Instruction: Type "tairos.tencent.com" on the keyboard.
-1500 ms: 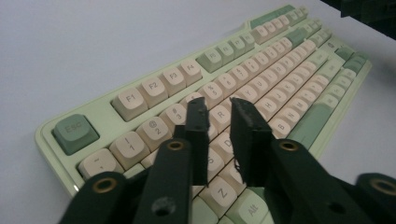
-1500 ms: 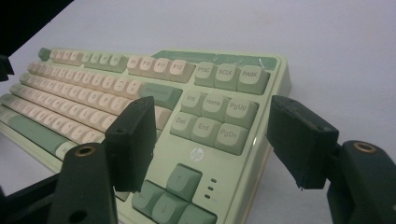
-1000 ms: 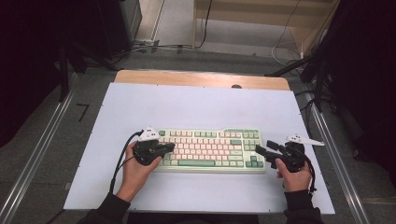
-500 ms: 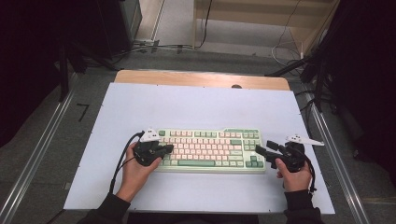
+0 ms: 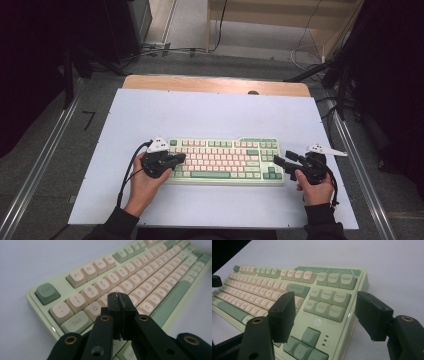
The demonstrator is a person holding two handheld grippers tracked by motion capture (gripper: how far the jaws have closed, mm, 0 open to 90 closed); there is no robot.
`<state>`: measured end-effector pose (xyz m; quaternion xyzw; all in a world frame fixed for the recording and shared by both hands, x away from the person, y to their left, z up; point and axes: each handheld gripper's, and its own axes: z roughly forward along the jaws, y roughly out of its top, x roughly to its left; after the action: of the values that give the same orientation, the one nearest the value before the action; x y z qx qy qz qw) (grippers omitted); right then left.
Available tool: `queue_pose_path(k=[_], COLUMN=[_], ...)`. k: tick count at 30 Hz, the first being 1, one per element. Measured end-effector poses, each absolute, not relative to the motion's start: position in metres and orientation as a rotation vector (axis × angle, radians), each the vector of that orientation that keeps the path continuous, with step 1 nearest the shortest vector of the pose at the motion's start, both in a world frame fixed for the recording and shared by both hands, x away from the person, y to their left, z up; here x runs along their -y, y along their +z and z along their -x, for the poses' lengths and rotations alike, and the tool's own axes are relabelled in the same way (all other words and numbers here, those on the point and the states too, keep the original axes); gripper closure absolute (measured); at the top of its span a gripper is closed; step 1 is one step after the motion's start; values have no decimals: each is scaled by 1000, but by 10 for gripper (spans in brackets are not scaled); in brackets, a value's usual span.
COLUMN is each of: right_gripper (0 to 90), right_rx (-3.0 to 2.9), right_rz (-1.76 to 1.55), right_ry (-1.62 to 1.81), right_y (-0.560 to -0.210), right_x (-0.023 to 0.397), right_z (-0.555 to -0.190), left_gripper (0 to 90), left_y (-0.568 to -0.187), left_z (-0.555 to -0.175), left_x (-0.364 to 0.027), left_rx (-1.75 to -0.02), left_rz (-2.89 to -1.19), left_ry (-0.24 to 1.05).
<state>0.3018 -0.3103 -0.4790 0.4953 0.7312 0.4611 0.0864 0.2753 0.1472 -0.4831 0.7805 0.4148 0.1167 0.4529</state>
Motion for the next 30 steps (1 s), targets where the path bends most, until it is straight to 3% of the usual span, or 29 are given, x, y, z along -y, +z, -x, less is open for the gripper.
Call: queue_pose_path(k=[13, 30], right_gripper=[312, 310], right_rx=[-2181, -2184], right_rz=[-1473, -1469], right_ry=[1374, 1377], right_y=[-479, -479], right_x=[310, 309], right_z=[-302, -302], left_gripper=[607, 469], left_y=[-474, -470], left_z=[-274, -273], left_x=[-150, -153], left_rx=[-1006, -983], left_rz=[-1814, -1737], left_ry=[341, 397])
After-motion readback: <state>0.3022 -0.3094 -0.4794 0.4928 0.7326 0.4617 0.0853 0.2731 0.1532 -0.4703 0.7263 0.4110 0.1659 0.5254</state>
